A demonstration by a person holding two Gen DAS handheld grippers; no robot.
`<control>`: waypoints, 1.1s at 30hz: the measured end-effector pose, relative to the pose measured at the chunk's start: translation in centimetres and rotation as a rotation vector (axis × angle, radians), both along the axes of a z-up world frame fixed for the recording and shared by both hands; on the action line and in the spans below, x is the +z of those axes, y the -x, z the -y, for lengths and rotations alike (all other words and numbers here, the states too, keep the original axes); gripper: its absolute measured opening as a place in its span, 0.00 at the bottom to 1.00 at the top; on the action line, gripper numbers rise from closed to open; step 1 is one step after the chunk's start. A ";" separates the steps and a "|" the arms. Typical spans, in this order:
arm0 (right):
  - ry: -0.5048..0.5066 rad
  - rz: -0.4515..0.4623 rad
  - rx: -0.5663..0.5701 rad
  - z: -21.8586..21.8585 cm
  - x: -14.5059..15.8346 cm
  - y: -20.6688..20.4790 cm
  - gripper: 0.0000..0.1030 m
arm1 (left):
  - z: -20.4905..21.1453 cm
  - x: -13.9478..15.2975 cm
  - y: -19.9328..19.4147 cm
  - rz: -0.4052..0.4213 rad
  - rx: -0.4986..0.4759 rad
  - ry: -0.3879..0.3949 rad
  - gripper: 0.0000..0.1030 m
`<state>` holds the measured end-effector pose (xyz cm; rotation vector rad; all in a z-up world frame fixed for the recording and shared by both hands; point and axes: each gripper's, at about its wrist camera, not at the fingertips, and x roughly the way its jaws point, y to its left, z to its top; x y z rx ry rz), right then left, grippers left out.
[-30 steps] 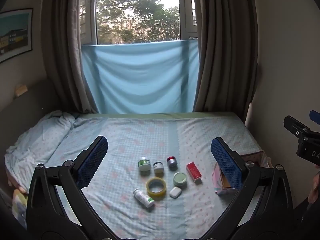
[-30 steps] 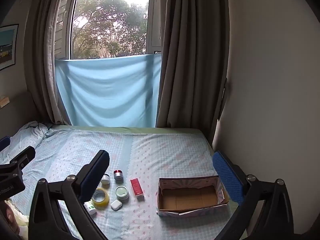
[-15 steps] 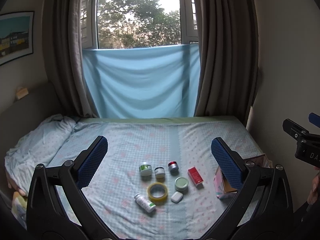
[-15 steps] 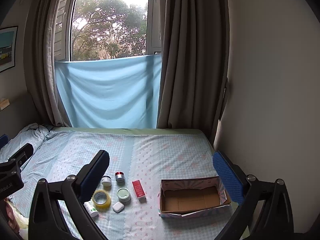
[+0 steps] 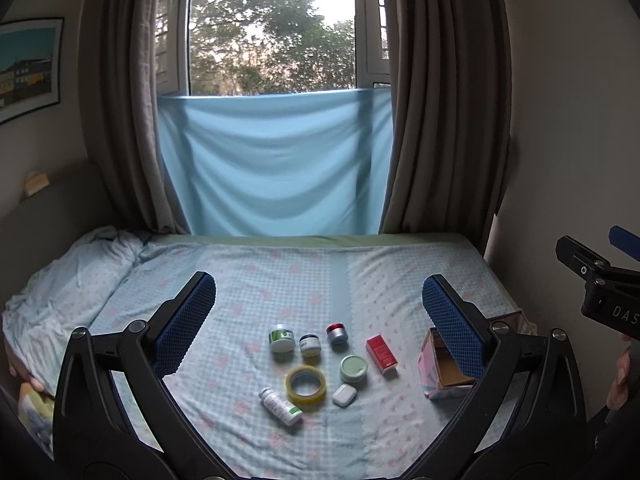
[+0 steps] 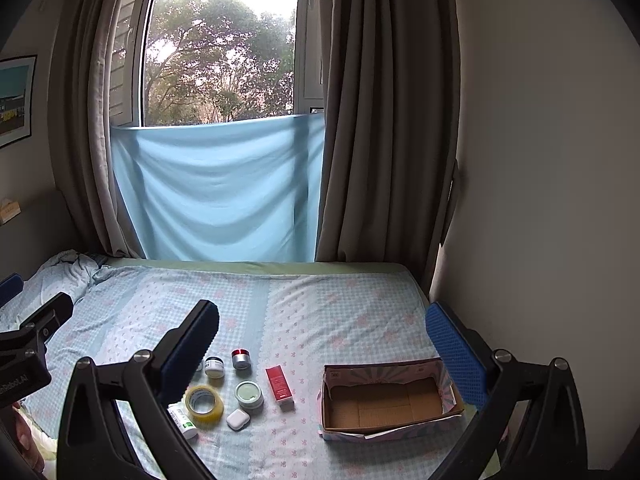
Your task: Organize rigid objects
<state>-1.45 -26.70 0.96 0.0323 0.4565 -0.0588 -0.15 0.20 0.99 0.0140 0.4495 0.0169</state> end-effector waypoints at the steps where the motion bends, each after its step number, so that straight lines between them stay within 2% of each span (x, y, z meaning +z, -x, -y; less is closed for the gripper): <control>1: -0.003 0.003 0.003 0.0 0.0 0.1 1.00 | 0.0 0.0 0.0 0.000 0.001 0.000 1.00; 13: -0.001 0.007 0.019 -0.2 -0.1 -0.3 1.00 | -0.3 -0.2 -0.1 0.007 0.009 0.011 0.99; 23: -0.002 0.009 0.024 -0.4 -0.1 -0.3 1.00 | 0.0 -0.3 0.0 0.021 0.036 -0.017 1.00; 33: -0.005 0.016 0.025 -0.3 -0.1 -0.3 1.00 | 0.1 -0.1 0.0 0.016 0.006 -0.004 0.99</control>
